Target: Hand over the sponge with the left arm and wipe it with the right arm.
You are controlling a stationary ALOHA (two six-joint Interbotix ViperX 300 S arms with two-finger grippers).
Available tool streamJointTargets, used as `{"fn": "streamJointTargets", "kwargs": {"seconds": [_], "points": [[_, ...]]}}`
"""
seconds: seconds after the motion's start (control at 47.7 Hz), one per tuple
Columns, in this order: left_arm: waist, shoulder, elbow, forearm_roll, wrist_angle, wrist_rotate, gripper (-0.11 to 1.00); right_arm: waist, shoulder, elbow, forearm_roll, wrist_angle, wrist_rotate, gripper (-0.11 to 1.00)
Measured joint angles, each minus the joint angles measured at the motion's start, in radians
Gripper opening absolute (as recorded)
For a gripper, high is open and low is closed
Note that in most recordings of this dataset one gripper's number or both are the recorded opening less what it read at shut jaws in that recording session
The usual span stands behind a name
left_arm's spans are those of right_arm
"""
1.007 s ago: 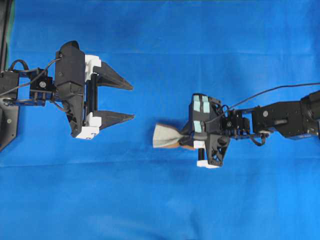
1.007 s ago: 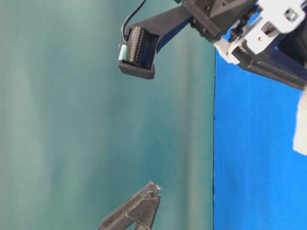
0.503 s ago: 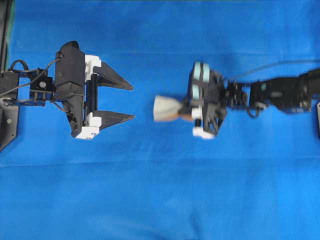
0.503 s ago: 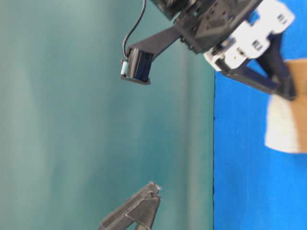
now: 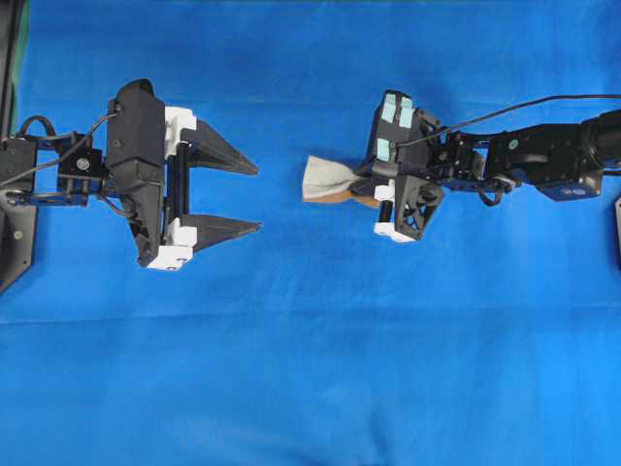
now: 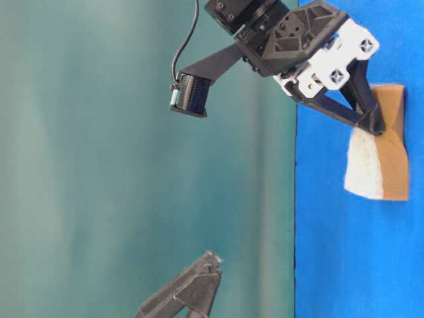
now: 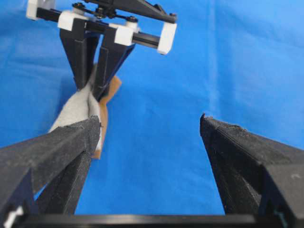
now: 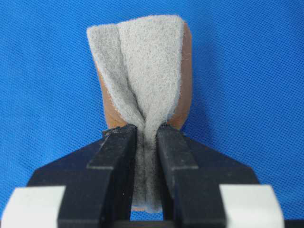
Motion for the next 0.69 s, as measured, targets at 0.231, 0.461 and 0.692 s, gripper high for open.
{"fn": "streamJointTargets", "kwargs": {"seconds": [0.231,0.461,0.692], "points": [[0.0,0.0,0.0,0.0,0.0,0.0,0.82,0.0,0.0,-0.003,-0.002,0.003,0.008,0.19],[0.0,0.0,0.002,0.0,0.0,0.0,0.82,0.023,-0.005,-0.015,-0.002,0.04,0.006,0.33],[0.0,0.0,0.0,0.0,0.0,0.0,0.82,0.055,-0.044,-0.018,-0.002,0.089,0.008,0.72]]}}
